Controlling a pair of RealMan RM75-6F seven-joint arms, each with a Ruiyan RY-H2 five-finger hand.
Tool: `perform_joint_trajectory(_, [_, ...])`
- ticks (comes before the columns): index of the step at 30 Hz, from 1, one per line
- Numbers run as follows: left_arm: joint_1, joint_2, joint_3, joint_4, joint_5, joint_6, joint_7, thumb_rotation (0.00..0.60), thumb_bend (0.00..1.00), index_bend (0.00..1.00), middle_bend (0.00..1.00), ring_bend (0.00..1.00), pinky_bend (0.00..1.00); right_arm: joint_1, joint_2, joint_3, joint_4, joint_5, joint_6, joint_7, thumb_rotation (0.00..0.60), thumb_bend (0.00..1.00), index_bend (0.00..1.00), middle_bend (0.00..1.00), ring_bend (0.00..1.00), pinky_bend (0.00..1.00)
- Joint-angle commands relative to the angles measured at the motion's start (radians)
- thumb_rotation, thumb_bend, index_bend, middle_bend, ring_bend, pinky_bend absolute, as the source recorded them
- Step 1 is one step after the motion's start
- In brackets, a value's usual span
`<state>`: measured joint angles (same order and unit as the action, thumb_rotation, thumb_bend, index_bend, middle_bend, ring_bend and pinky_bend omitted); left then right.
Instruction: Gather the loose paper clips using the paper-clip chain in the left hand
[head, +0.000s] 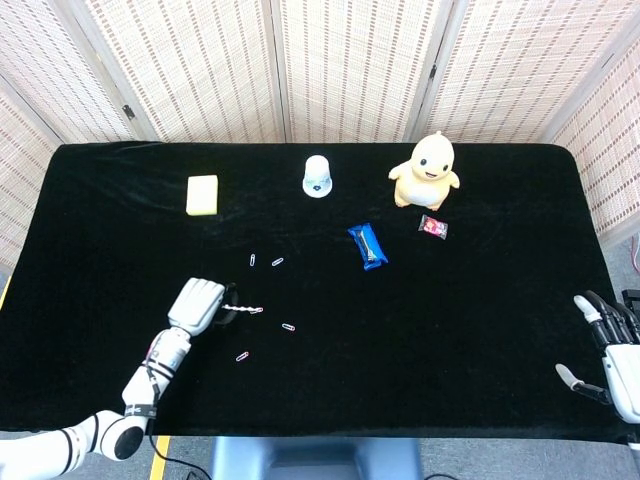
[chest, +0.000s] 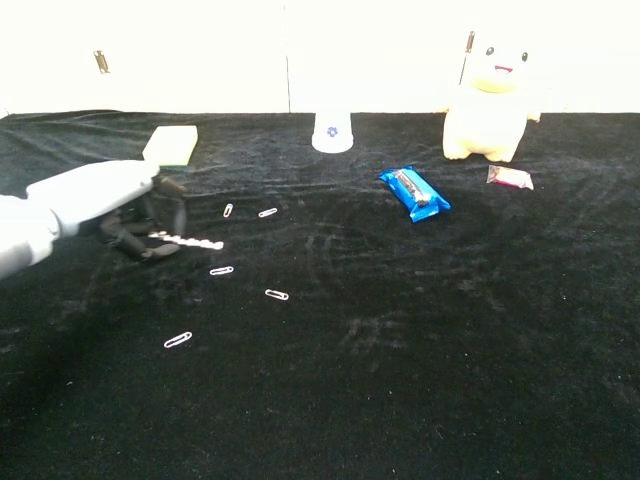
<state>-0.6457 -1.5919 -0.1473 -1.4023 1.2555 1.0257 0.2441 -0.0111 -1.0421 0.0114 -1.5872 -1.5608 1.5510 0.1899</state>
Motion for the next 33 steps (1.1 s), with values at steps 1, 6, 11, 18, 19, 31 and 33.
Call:
perform_joint_trajectory(1, [-0.019,-0.021,-0.011,0.019,-0.014,-0.024,0.003,0.6,0.42,0.75,1.0,1.0,1.0,-0.005,0.0,-0.001,0.002,0.006,0.003,0.006,0.6,0.23,0.02,0.06,0.09,0.0])
perform_joint_trajectory(6, [-0.051,-0.058,-0.019,0.103,-0.035,-0.094,-0.05,0.6,0.42,0.75,1.0,1.0,1.0,-0.015,-0.001,-0.003,0.005,0.015,0.005,0.014,0.6,0.24,0.02,0.06,0.09,0.0])
perform_joint_trajectory(11, [-0.061,-0.089,-0.012,0.177,-0.032,-0.121,-0.09,0.6,0.42,0.75,1.0,1.0,1.0,-0.021,-0.003,-0.003,0.007,0.018,0.006,0.017,0.6,0.24,0.02,0.06,0.09,0.0])
perform_joint_trajectory(18, [-0.061,-0.102,-0.006,0.216,-0.021,-0.119,-0.112,0.6,0.42,0.75,1.0,1.0,1.0,-0.019,-0.003,-0.003,0.007,0.017,0.001,0.016,0.6,0.24,0.02,0.06,0.09,0.0])
perform_joint_trajectory(19, [-0.06,-0.102,-0.004,0.219,-0.02,-0.117,-0.114,0.6,0.42,0.75,1.0,1.0,1.0,-0.019,-0.004,-0.002,0.007,0.017,0.0,0.015,0.6,0.24,0.02,0.06,0.09,0.0])
perform_joint_trajectory(31, [-0.034,-0.065,0.009,0.133,0.01,-0.071,-0.125,0.6,0.42,0.75,1.0,1.0,1.0,-0.015,-0.004,-0.002,0.004,0.016,-0.011,0.006,0.6,0.24,0.02,0.06,0.09,0.0])
perform_joint_trajectory(33, [-0.024,-0.05,0.014,0.084,0.014,-0.049,-0.105,0.6,0.42,0.75,1.0,1.0,1.0,-0.015,-0.002,-0.002,0.004,0.015,-0.012,0.011,0.6,0.24,0.02,0.06,0.09,0.0])
